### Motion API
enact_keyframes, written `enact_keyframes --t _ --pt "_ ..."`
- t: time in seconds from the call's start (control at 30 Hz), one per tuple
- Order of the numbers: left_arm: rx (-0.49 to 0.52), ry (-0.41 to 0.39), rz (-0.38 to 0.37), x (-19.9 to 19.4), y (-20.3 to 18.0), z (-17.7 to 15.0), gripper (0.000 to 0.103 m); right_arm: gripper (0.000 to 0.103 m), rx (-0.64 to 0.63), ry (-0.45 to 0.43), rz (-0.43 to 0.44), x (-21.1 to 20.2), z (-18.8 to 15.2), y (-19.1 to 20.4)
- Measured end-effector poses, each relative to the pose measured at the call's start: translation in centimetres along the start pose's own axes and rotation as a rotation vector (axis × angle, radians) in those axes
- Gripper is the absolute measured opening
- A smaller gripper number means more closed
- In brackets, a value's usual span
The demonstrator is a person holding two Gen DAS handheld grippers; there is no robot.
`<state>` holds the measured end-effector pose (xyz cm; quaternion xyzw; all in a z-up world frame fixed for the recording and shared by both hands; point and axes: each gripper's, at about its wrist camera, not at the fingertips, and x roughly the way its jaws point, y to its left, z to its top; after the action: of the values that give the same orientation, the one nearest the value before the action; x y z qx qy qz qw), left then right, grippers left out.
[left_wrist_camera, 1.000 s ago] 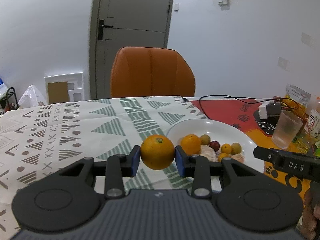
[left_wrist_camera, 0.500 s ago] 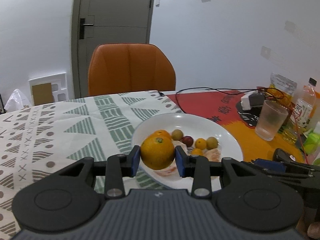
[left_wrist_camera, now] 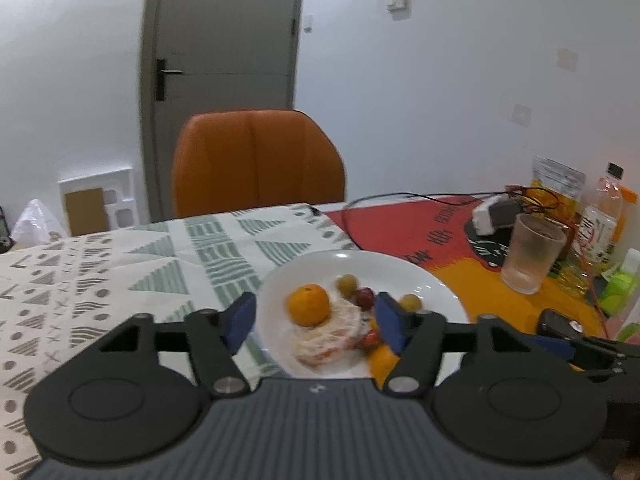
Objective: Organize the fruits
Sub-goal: 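Open the right tool over the bowl while the left tool releases the mandarin into it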
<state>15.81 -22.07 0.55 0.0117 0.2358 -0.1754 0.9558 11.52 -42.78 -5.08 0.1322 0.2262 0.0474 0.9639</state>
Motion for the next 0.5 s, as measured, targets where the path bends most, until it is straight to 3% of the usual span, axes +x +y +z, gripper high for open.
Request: enact_keyframes --t 0.1,0.3,0.4,0.5 --pt "-0.009 0.003 0.038 -0.5 0.8 -0.1 0.083 0.09 -0.011 0.004 0.009 0.0 0.0 0.5" --pt "-0.009 0.016 0.079 -1.8 2.2 -0.6 0.092 0.103 -0.022 -0.008 0.027 -0.4 0.2 1.5" --pt "0.023 0.012 0.134 -2.6 2.5 -0.9 0.093 0.103 -0.036 -0.012 0.036 -0.6 0.3 2.2" --pt "0.014 0.034 0.134 -3.2 3.2 -1.0 0.094 0.103 -0.044 -0.01 0.044 -0.8 0.2 2.8"
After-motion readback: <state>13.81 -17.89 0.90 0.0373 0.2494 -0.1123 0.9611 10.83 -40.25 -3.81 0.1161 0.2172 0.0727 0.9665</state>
